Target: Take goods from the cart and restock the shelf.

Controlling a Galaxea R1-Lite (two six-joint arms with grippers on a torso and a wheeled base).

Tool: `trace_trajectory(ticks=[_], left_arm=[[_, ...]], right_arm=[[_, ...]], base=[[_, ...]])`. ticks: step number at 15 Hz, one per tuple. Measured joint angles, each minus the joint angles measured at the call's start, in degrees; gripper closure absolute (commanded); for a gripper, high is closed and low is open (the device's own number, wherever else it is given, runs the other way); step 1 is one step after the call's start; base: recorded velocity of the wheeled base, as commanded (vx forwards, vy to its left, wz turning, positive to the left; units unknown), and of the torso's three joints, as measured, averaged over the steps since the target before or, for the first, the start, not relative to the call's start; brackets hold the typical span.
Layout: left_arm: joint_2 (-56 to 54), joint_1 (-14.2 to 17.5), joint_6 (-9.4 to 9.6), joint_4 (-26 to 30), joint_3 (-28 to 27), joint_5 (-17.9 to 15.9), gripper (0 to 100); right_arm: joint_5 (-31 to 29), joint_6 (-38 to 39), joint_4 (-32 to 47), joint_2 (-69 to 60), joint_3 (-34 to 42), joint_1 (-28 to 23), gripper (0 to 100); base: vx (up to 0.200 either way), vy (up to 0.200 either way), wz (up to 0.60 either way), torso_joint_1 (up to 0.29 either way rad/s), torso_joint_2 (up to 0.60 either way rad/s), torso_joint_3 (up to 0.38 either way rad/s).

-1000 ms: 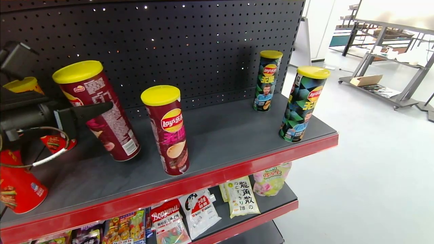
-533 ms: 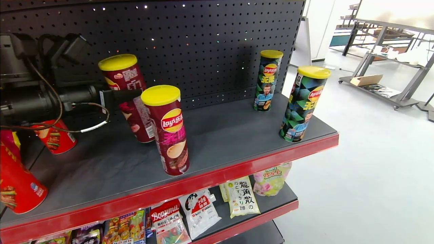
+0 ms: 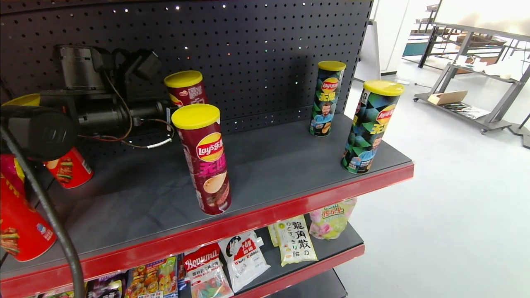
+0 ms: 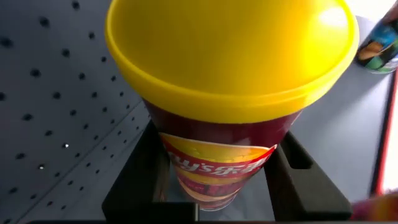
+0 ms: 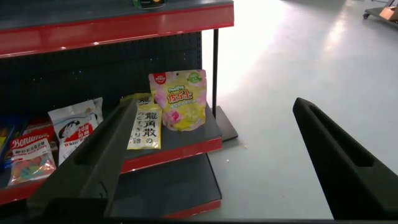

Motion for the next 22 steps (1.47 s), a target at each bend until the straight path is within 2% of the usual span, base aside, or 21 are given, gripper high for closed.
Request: trace_trajectory(ticks=[11, 13, 14, 16, 19, 22], left_arm=[[5.2, -0.1, 0.46, -0.5, -3.9, 0.0, 100], [5.5, -0.2, 1.01, -0.5, -4.0, 0.0, 100], [5.7, -0.2, 1.73, -0.5, -4.0, -0.1, 0], [5.9, -0.2, 2.58, -0.5, -3.8, -0.1, 0], [5.7, -0.1, 2.68, -0.1, -2.9, 0.0, 0], [3.7, 0.3, 2.72, -0.2, 1.0, 0.0, 0]], right_arm=[[0.0, 0.0, 0.0, 0.0, 0.0, 0.0, 0], [0.0, 0.0, 0.0, 0.0, 0.0, 0.0, 0], [0.0, 0.0, 0.0, 0.0, 0.0, 0.0, 0], [0.0, 0.0, 0.0, 0.0, 0.0, 0.0, 0], [0.0, 0.0, 0.0, 0.0, 0.0, 0.0, 0], [0.0, 0.0, 0.0, 0.0, 0.0, 0.0, 0]], base=[[0.0, 0.0, 0.0, 0.0, 0.0, 0.0], [0.0, 0.0, 0.0, 0.0, 0.0, 0.0], [0.0, 0.0, 0.0, 0.0, 0.0, 0.0], [0.0, 0.0, 0.0, 0.0, 0.0, 0.0], [0.0, 0.0, 0.0, 0.0, 0.0, 0.0], [0.0, 0.0, 0.0, 0.0, 0.0, 0.0]])
